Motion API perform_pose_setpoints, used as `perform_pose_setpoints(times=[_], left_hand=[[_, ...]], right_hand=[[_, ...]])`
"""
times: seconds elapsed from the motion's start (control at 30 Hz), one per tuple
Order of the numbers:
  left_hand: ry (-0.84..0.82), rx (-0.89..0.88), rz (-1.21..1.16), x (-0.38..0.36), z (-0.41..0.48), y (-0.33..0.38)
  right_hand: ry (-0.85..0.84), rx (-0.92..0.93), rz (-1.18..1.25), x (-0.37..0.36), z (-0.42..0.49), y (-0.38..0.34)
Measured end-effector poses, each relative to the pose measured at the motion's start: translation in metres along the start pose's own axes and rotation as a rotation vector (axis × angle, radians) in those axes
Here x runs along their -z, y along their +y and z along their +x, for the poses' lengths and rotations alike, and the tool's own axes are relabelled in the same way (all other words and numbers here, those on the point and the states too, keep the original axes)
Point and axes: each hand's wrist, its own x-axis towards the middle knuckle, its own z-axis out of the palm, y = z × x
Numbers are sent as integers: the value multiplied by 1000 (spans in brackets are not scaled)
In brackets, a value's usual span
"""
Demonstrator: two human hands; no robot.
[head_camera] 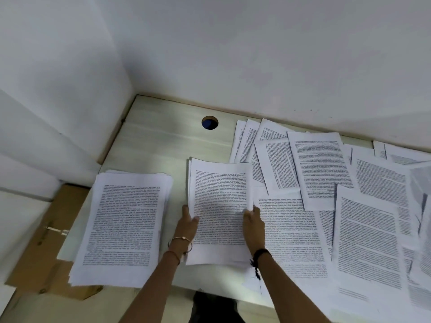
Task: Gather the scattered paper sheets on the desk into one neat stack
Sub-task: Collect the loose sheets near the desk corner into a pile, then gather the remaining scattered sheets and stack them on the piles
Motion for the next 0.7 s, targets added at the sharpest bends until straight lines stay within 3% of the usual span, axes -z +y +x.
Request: perform_pose_setpoints(times=[0.2,0.37,0.5,0.7], left_hand=[[335,-111,-62,33,-12,4],[747,-71,61,95,-22,-20],[817,91,72,137,-29,-57],[739,225,22,167,-27,-112]], right_hand=[[-85,95,173,-8,-8,-37],[-395,130,145,-55,-25,-64],[-574,134,67,-104,-46,-77],[-676,200,-138,-148,-65,-82]])
